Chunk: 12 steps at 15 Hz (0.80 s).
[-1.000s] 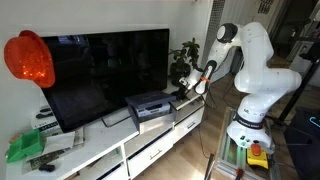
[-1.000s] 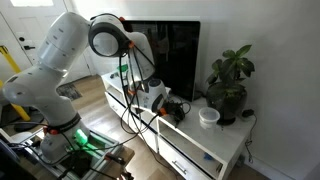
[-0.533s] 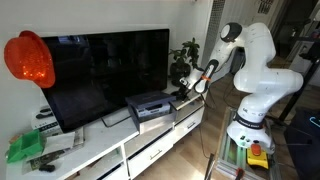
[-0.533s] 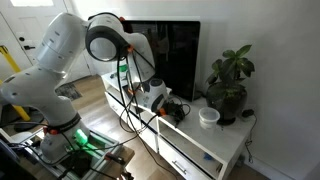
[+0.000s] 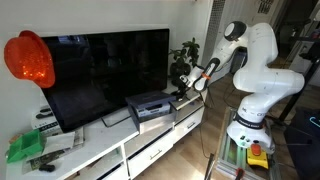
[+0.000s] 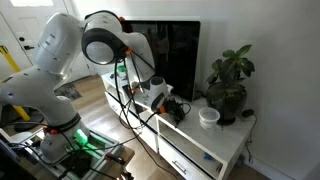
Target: Move the spectacle case to the top of the television stand then put the white glasses on the stand
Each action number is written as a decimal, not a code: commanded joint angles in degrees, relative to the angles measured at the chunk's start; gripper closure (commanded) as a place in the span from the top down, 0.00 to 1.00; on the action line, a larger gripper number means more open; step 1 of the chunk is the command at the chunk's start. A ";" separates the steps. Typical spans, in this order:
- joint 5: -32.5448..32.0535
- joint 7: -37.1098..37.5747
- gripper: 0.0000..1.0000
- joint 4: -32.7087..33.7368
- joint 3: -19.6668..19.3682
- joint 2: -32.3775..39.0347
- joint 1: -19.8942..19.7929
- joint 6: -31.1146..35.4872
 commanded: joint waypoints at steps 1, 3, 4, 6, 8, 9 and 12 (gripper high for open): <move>2.73 2.98 1.00 -0.15 2.75 -0.67 -2.91 -3.56; 3.81 4.04 0.80 -0.04 4.59 -0.21 -4.80 -5.32; 4.31 3.97 0.72 -0.33 6.38 0.09 -6.46 -6.81; 5.36 4.07 0.59 -0.59 8.97 0.18 -8.67 -9.39; 6.65 4.43 0.54 -0.59 10.63 -0.05 -10.09 -11.23; 7.22 4.74 0.51 -0.46 11.16 -0.17 -10.55 -11.86; 9.12 5.90 0.52 0.03 11.78 -0.56 -11.25 -13.25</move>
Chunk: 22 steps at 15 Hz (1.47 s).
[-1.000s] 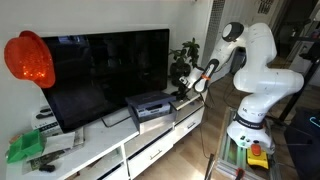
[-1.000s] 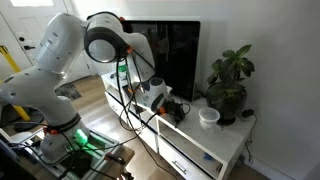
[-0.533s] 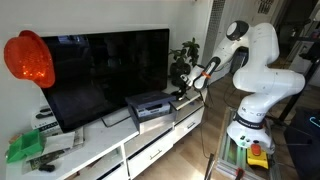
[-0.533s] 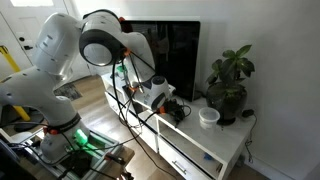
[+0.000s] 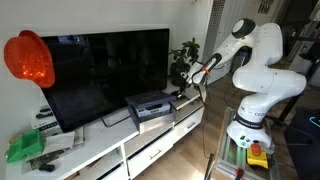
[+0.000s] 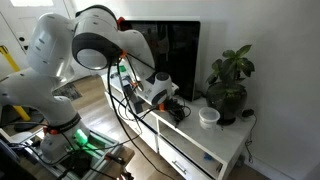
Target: Move the spectacle case to the top of the television stand then put the white glasses on the stand
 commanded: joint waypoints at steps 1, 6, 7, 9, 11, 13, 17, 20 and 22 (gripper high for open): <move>2.18 1.74 0.52 0.18 1.06 -0.66 -1.33 -1.79; 2.53 2.97 0.48 1.07 0.47 -0.37 -1.31 -0.24; 2.59 3.01 0.48 1.23 0.67 -0.18 -1.57 -0.21; 7.07 0.98 0.44 1.36 -0.98 -0.95 0.42 1.34; 9.21 0.62 0.42 2.18 -2.11 -0.60 1.67 1.55; 10.88 0.24 0.41 3.01 -3.20 -0.10 2.78 1.84; 13.44 -0.76 0.37 4.31 -5.28 0.37 5.30 2.09; 14.87 -2.00 0.37 5.05 -6.68 0.89 7.22 1.68; 15.64 -3.53 0.37 5.33 -6.89 1.64 7.80 1.10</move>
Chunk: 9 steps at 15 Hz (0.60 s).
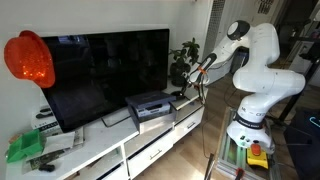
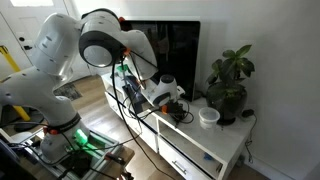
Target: Move the spectacle case to the top of the television stand then put the white glasses on the stand
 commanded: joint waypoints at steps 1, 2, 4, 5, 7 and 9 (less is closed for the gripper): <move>2.80 -3.47 0.37 1.58 -1.57 1.68 2.39 -0.42; 3.07 -3.98 0.36 1.88 -1.83 2.05 2.81 -0.71; 3.50 -4.75 0.35 2.42 -2.58 2.86 3.87 -0.81; 3.75 -4.96 0.34 2.79 -3.27 3.24 4.68 -0.50; 3.90 -5.82 0.34 3.57 -3.86 4.04 5.55 -0.25; 3.78 -6.61 0.34 3.92 -4.09 4.42 6.11 0.50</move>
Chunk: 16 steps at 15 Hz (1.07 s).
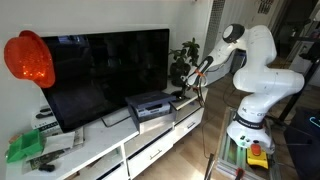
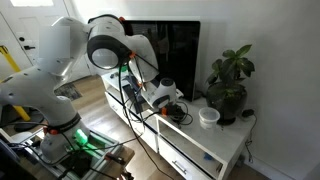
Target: Move the spectacle case to the top of the television stand then put the white glasses on the stand
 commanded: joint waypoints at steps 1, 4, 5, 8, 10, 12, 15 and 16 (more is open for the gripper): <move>1.70 -3.45 0.34 1.81 -0.62 1.78 1.47 0.73; 1.11 -5.57 0.35 1.53 -0.95 1.88 1.95 1.77; 0.89 -6.43 0.35 1.55 -1.21 2.05 2.23 2.06; 0.66 -8.88 0.41 1.57 -1.27 2.65 2.38 3.13; 0.56 -10.55 0.52 1.39 -0.35 3.14 1.54 3.48; 0.58 -11.93 0.58 1.39 0.15 3.73 1.18 3.26; 0.55 -13.60 0.32 1.52 0.25 4.39 1.18 3.74; 0.54 -13.91 0.26 1.51 0.23 4.39 1.19 3.94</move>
